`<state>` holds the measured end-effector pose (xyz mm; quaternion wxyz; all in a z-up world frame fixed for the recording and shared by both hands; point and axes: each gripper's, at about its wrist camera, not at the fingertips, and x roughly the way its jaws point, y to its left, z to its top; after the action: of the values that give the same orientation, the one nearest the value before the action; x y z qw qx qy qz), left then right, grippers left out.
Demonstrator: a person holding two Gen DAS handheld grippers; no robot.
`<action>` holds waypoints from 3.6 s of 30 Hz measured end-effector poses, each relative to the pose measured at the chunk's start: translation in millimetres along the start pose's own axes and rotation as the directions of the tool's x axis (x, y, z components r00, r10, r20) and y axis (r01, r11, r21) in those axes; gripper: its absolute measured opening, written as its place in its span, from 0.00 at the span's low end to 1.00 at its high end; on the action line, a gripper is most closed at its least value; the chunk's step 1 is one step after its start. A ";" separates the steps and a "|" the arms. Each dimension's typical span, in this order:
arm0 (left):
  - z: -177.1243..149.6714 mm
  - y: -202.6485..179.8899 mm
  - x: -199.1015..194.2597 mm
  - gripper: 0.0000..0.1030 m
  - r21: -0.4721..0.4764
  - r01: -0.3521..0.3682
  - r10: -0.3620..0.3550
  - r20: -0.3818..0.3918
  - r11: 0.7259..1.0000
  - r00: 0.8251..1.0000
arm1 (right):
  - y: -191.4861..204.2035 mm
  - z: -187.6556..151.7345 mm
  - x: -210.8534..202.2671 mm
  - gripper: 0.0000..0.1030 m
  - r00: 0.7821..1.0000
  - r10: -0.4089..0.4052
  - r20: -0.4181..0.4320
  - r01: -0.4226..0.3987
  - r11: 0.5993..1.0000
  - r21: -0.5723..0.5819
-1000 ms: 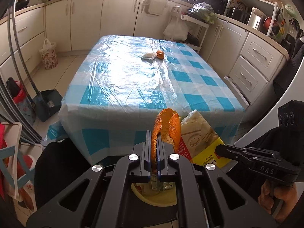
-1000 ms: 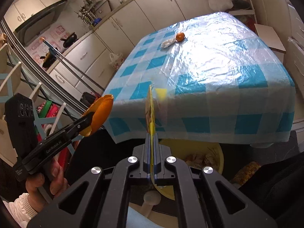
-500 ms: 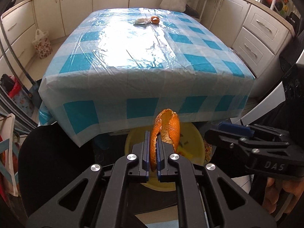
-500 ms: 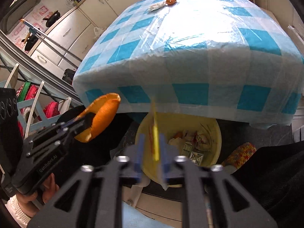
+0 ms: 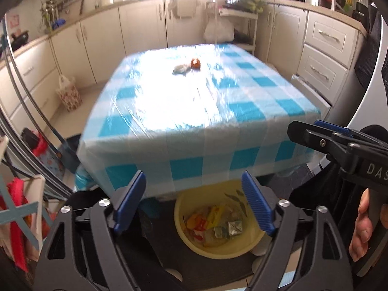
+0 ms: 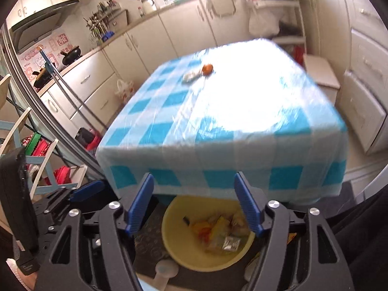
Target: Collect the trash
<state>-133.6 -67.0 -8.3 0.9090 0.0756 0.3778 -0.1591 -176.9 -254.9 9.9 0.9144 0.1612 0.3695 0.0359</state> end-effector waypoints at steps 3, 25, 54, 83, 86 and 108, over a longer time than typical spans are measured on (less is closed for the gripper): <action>7.5 -0.1 -23.2 0.86 -0.010 -0.039 0.040 0.094 0.999 0.995 | 3.7 5.4 -16.8 0.80 0.995 -0.053 0.090 0.056 0.998 -0.031; 26.4 8.9 -101.1 0.90 -0.082 -0.118 0.137 0.294 0.990 0.946 | 12.1 6.1 -77.5 0.91 0.910 -0.140 0.391 0.185 0.980 -0.079; 87.4 78.1 14.3 0.91 -0.113 -0.097 0.116 0.176 0.989 0.978 | 11.5 123.2 57.2 0.89 0.991 -0.015 0.131 0.034 0.990 -0.138; 190.7 54.0 186.9 0.91 0.035 -0.048 0.046 0.076 0.998 0.996 | -35.2 221.8 248.3 0.16 0.984 0.037 -0.176 -0.040 0.999 -0.016; 208.0 48.1 208.0 0.91 0.044 -0.030 0.028 0.063 0.999 0.998 | -42.8 222.7 239.1 0.15 0.984 0.041 -0.174 -0.043 0.999 -0.006; 230.9 27.3 295.8 0.18 0.062 0.064 -0.056 -0.128 0.996 0.990 | -87.1 226.1 196.1 0.15 0.983 0.090 -0.161 -0.082 0.995 0.056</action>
<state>225.2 -169.5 -55.8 0.8751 0.1041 0.4310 -0.1938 115.9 -361.6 4.3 0.8744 0.1960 0.4367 0.0795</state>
